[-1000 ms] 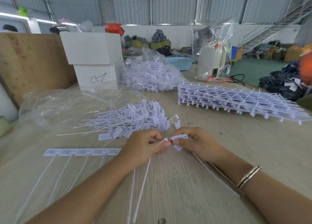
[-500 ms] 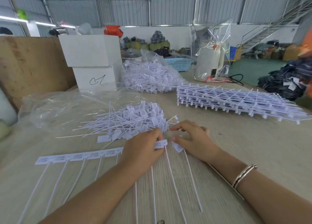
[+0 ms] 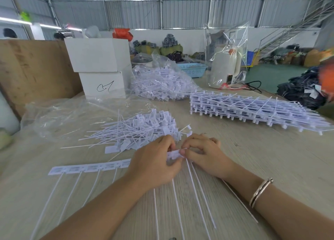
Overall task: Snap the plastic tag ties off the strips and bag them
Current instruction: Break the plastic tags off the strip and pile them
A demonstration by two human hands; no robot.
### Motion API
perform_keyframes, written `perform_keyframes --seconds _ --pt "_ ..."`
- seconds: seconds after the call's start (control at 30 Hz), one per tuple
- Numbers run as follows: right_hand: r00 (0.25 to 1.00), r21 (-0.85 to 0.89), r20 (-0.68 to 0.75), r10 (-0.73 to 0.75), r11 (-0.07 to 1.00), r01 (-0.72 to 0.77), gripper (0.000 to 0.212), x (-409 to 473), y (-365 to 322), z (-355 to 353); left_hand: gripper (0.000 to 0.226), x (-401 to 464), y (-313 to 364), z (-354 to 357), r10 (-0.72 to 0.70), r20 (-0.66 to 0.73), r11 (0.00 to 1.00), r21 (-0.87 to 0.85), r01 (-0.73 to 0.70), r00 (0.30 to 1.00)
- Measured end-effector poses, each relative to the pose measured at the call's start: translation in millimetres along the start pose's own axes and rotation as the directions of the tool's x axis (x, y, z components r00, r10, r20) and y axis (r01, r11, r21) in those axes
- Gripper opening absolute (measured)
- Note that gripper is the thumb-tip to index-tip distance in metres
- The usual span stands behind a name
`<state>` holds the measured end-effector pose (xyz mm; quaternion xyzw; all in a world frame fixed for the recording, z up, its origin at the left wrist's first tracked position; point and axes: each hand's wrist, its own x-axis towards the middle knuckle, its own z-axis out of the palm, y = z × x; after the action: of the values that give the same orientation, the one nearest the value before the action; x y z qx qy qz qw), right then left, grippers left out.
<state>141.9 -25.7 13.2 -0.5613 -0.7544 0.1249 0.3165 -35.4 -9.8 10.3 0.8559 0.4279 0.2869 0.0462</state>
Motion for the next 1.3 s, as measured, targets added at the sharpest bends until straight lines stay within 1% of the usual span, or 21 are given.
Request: perform_keyframes --seconds 0.1,0.17,0.23,0.3,0.37,0.43,0.5,0.57,0.63,0.73,0.8,0.87,0.93,1.03,1.17,1.23,1.3 --pt "1.0 0.021 -0.004 0.029 0.999 -0.029 0.025 -1 -1 -1 0.015 0 -4 -6 -0.019 0.072 1.0 0.023 0.017 0.997" --pt "0.999 0.034 -0.008 0.04 0.999 -0.04 0.028 -1 -1 -1 0.014 -1 -3 -7 -0.007 0.117 0.999 0.044 0.002 0.993" --pt "0.999 0.054 -0.018 0.045 0.998 -0.044 0.03 -1 -1 -1 0.014 -1 -1 -5 0.007 0.13 0.998 0.061 -0.015 0.991" --pt "0.998 0.08 -0.008 0.056 0.995 -0.056 0.029 -1 0 -1 0.017 -1 0 -3 0.003 0.106 0.997 0.078 -0.012 0.994" --pt "0.998 0.109 0.036 0.059 0.992 -0.062 0.026 -1 -1 -2 0.02 0 2 -1 0.008 0.066 0.995 0.096 -0.014 0.998" --pt "0.996 0.086 0.08 0.03 0.996 -0.037 0.021 -1 -2 -1 0.019 -1 4 2 0.04 0.041 0.994 0.097 -0.044 0.998" --pt "0.995 0.047 0.099 0.001 0.999 -0.006 0.019 -1 -2 -1 0.018 -2 5 3 0.079 0.042 0.992 0.095 -0.083 0.996" --pt "0.996 0.064 0.092 -0.004 0.998 -0.002 0.02 0 -1 -2 0.018 -2 3 0 0.086 0.059 0.993 0.072 -0.09 0.995" --pt "0.997 0.087 0.082 0.004 0.996 -0.011 0.021 1 1 -3 0.02 -2 2 -2 0.073 0.065 0.995 0.062 -0.077 0.995" --pt "0.997 0.076 0.083 0.003 0.997 -0.009 0.022 1 1 -3 0.023 -1 5 2 0.05 0.051 0.989 0.137 -0.056 0.997" --pt "0.997 0.081 0.072 -0.017 0.997 0.011 0.021 1 1 -2 0.025 0 8 8 0.006 0.008 0.985 0.171 -0.007 1.0" --pt "0.998 0.086 0.056 -0.034 0.996 0.029 0.016 1 2 -1 0.025 3 9 12 -0.042 -0.02 0.985 0.169 0.045 0.999" --pt "0.997 0.072 0.048 -0.054 0.996 0.051 0.013 1 2 0 0.025 4 8 14 -0.085 0.002 0.992 0.093 0.085 0.996" --pt "0.997 0.048 0.032 -0.076 0.996 0.074 0.01 1 2 1 0.028 5 2 13 -0.119 0.073 0.988 -0.087 0.125 0.99" --pt "0.994 0.05 -0.002 -0.109 0.993 0.109 0.006 0 2 2 0.021 8 0 9 -0.15 0.114 0.941 -0.288 0.177 0.982" --pt "0.99 0.023 -0.028 -0.135 0.99 0.136 0.006 -1 2 3 0.018 8 -1 6 -0.171 0.141 0.917 -0.339 0.21 0.975" --pt "0.985 -0.041 -0.053 -0.167 0.985 0.165 0.009 -2 2 4 0.016 8 -3 4 -0.165 0.179 0.908 -0.355 0.22 0.97"
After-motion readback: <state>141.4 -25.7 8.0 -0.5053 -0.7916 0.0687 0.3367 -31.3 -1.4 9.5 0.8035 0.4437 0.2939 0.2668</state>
